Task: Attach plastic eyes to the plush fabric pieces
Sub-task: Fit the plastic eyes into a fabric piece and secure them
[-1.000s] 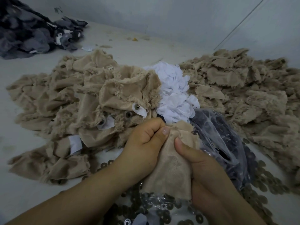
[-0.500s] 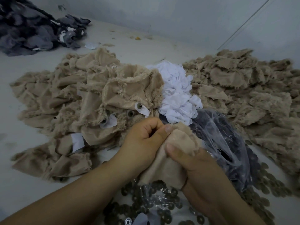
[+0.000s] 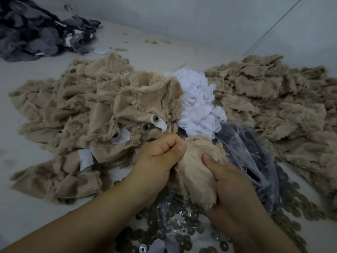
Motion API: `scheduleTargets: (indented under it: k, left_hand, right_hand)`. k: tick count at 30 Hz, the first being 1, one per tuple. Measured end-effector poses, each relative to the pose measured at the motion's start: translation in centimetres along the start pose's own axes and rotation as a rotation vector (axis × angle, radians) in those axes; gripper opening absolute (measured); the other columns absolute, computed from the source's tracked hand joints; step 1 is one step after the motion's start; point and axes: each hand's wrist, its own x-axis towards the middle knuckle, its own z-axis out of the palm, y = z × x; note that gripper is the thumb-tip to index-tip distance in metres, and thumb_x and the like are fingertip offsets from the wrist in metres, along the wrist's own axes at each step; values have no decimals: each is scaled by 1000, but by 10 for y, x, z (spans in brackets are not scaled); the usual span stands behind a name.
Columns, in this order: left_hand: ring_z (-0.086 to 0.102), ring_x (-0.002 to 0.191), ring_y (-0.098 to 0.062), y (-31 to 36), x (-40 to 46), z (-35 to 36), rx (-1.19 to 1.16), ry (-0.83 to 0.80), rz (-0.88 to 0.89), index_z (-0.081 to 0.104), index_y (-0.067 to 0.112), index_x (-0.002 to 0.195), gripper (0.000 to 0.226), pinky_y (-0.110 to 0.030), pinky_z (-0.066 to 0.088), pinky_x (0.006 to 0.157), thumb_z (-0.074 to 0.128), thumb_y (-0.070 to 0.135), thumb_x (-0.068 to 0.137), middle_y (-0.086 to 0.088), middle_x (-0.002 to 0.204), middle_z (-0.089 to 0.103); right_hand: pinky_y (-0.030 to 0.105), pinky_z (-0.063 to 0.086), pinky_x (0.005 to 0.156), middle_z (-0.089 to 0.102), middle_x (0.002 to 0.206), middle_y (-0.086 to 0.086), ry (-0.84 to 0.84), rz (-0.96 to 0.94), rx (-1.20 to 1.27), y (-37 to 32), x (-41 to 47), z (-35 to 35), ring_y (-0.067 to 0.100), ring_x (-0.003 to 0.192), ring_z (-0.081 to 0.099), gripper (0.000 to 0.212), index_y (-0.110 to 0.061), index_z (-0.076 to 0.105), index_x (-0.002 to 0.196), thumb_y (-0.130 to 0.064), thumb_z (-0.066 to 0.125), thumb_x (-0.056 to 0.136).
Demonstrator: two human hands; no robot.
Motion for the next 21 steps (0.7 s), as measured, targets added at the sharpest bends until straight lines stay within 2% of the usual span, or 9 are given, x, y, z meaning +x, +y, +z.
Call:
scheduleTargets:
  k: [3,6,11,16,17,20,21]
  left_hand:
    - [41,58,-13,-4,0,0,-87,3,-23,54,14,64,31,-24,38,56,54,25,93,-4,62,46]
    - [38,65,-24,-6,1,0,-141,9,-53,47,-4,73,37,-31,38,62,56,26,93,-13,71,44]
    - [44,72,-25,-2,0,2,-170,26,-72,50,-9,80,38,-34,42,66,56,26,92,-16,78,50]
    - [51,80,-32,1,-3,4,-119,23,-51,51,-20,91,49,-46,45,76,55,29,92,-43,84,52]
    - [51,77,-30,1,-3,3,-91,23,-39,53,-17,87,46,-44,45,75,56,29,91,-38,79,54]
    - [46,60,-15,3,-3,3,-29,21,-15,59,10,65,26,-24,42,58,59,24,88,-6,62,50]
    - [42,58,-14,2,-4,2,-25,24,-10,58,11,64,26,-24,39,56,59,23,87,-4,61,47]
  right_hand:
    - [54,48,102,70,118,25,-29,25,32,1,0,1,42,109,68,39,2,61,127,-21,58,96]
    - [54,44,108,67,125,24,-148,15,34,2,-1,1,41,116,65,39,1,62,128,-17,62,93]
    - [53,44,108,69,123,20,-198,31,5,4,0,-1,38,115,66,40,-4,67,125,-18,66,88]
    - [50,50,103,70,122,20,-202,38,14,5,0,0,35,114,68,38,-3,68,123,-19,64,88]
    - [49,51,101,70,122,20,-199,35,12,5,0,0,35,114,68,38,-3,68,123,-19,63,89]
    - [52,48,104,69,122,23,-173,12,5,6,1,-1,38,115,66,38,0,66,124,-19,61,91]
    - [53,46,105,68,122,24,-167,3,0,6,2,-1,39,115,66,39,0,65,125,-19,60,92]
